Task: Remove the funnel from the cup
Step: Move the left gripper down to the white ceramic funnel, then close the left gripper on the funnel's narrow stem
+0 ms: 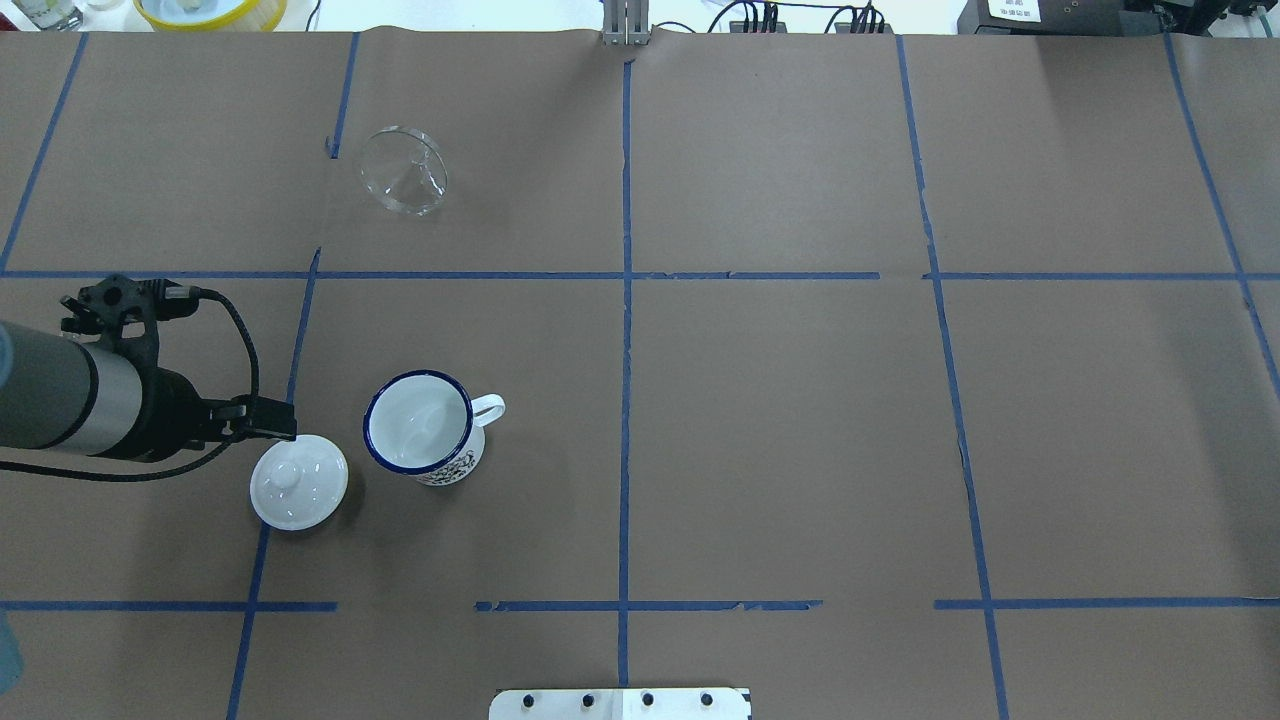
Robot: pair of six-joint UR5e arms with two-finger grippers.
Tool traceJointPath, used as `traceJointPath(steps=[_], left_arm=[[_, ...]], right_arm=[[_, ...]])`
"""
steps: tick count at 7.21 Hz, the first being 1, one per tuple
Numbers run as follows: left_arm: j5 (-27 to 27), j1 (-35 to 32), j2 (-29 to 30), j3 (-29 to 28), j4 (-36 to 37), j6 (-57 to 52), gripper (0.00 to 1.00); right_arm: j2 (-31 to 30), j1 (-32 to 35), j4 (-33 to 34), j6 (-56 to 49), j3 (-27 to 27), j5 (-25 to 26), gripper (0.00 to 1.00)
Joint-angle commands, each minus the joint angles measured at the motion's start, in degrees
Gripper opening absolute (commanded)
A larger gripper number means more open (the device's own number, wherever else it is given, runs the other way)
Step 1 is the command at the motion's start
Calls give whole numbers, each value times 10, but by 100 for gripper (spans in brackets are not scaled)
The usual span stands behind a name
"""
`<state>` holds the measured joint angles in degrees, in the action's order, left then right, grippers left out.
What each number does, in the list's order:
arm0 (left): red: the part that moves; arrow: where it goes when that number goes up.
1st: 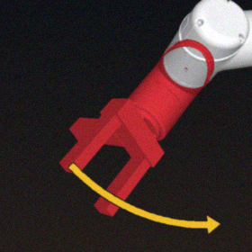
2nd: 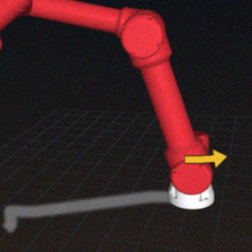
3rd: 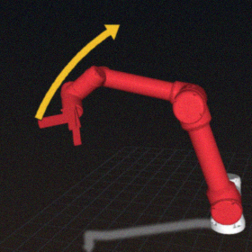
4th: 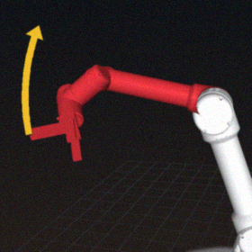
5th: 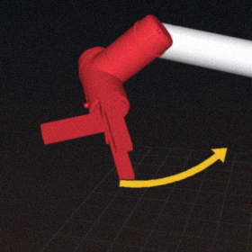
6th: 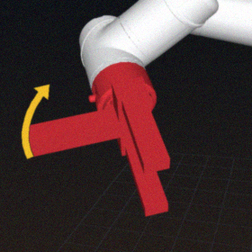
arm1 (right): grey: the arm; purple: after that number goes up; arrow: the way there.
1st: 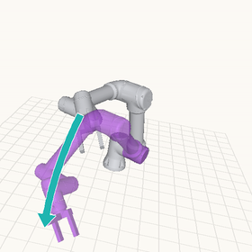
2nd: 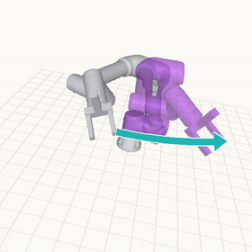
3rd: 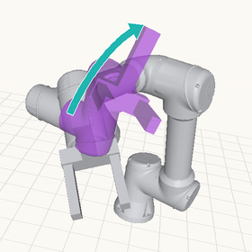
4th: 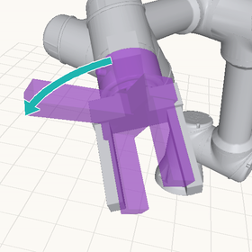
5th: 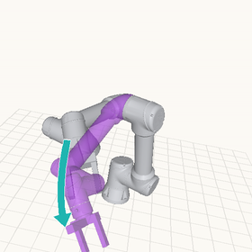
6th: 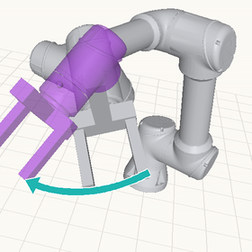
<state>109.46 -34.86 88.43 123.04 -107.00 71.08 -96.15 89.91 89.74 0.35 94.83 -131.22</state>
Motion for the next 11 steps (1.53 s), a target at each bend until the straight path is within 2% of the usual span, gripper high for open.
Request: traceJointPath(steps=[1, 5, 10, 11], left_arm=[[-13, 22, 2, -46, -11, 1, 100], [-20, 45, 47, -102, -10, 13, 98], [-18, 56, 42, -98, -10, 11, 93], [-18, 56, 41, -97, -9, 12, 84]], right_arm=[[0, 0, 0, 0, 1, 0, 100], [0, 0, 0, 0, 1, 0, 100], [0, 0, 0, 0, 1, 0, 100], [0, 0, 0, 0, 1, 0, 100]])
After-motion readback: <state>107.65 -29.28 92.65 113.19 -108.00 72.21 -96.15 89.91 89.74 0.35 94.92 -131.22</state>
